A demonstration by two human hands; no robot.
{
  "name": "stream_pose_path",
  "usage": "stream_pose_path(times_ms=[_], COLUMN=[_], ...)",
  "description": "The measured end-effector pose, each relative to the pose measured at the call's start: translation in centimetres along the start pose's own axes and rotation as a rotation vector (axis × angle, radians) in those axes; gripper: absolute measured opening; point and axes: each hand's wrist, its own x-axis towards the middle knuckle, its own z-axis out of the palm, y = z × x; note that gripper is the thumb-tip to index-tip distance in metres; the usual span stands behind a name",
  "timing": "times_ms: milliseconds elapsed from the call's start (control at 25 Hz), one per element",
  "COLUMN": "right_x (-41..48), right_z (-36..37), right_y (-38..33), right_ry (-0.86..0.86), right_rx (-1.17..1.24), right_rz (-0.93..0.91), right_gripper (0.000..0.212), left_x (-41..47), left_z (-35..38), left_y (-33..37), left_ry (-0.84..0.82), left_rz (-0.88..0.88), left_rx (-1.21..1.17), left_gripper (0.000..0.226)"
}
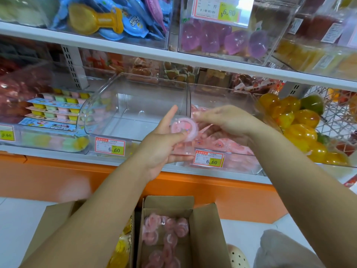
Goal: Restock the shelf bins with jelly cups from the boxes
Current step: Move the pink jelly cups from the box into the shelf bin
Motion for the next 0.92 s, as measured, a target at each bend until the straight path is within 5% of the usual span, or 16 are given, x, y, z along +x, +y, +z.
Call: stream_pose_path(times_ms=[160,280,400,640,840,920], right_x=[1.4,4.4,9.0,16.7,15.9,15.7], right_z=[0.2,-3.1,-6.2,-4.4,-3.1,-3.1], right_y=[0.5,1.1,1.6,2.2,3.6,4.2], right_ry=[0.050,0.337,0.560,0.459,0.291,0.264], right_rx=[0.115,0.270,0.011,-0.628,-0.490,-0.625], right_rz=[-0.040,-0.057,0.073,0.228,0.066,0.021], right_gripper=[0.003,0.005,0.020,0.024,0.046,0.046], left_x=[0.8,1.6,2.4,3.3,3.3,3.2], left_z=[0.2,-1.0,-2.4,-3.7,-4.0,-4.0], left_y=[-0.3,0.2,0.7,0.5,0.4,0.4], left_ry=[-0.007,0.069,0.139,0.173,0.185,0.182], left_rz=[0.032,0.025,0.043,0.050,0.038,0.031], left_rx=[0.031,-0.076,-0.136,-0.163,-0.162,-0.160], left_gripper=[0.071,0.066,0.059,0.049,0.044,0.043])
